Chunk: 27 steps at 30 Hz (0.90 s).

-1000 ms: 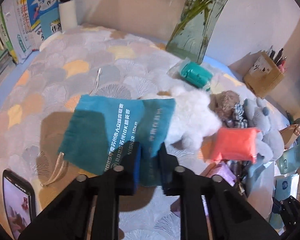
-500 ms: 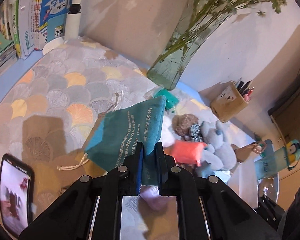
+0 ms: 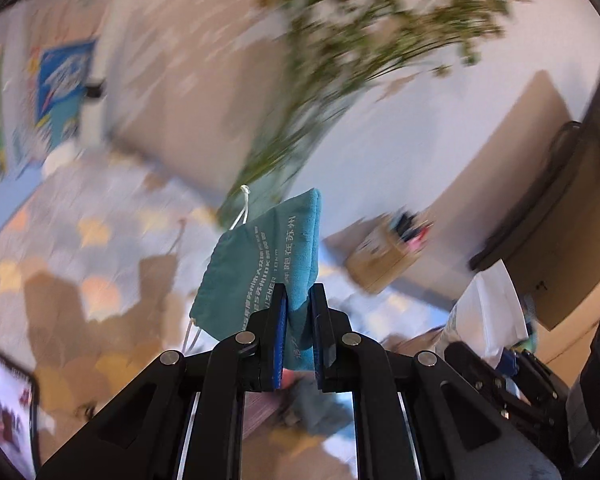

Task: Organize soft objects
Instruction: 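Lift and carry the teal bag and white pouch toward the glass plate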

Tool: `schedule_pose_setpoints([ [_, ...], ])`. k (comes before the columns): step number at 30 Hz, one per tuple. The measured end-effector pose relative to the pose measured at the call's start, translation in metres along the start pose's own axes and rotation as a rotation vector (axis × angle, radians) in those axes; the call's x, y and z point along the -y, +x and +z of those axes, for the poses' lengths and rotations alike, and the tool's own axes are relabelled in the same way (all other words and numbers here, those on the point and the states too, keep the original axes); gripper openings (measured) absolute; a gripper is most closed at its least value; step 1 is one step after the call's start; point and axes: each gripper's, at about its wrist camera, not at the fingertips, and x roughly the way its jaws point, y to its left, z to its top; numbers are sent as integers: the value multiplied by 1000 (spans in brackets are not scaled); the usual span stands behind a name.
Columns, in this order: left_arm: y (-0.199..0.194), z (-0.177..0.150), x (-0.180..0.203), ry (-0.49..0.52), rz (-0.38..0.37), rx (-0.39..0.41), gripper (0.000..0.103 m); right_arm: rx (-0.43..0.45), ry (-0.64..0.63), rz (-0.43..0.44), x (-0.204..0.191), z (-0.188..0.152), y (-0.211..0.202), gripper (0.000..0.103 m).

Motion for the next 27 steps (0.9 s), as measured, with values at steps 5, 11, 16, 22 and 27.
schedule_pose_setpoints([
  [5, 2, 23, 64, 137, -66, 69, 8, 94, 32, -109, 40, 28, -32, 38],
  [11, 8, 31, 141, 256, -191, 80, 8, 188, 111, -230, 96, 39, -77, 38],
  [16, 22, 21, 204, 347, -258, 56, 8, 236, 184, -352, 144, 32, -113, 38],
  [22, 38, -8, 276, 462, -347, 5, 8, 243, 278, -467, 195, 10, -154, 38],
  [27, 45, -37, 327, 525, -419, -54, 8, 227, 337, -558, 226, -16, -185, 38],
])
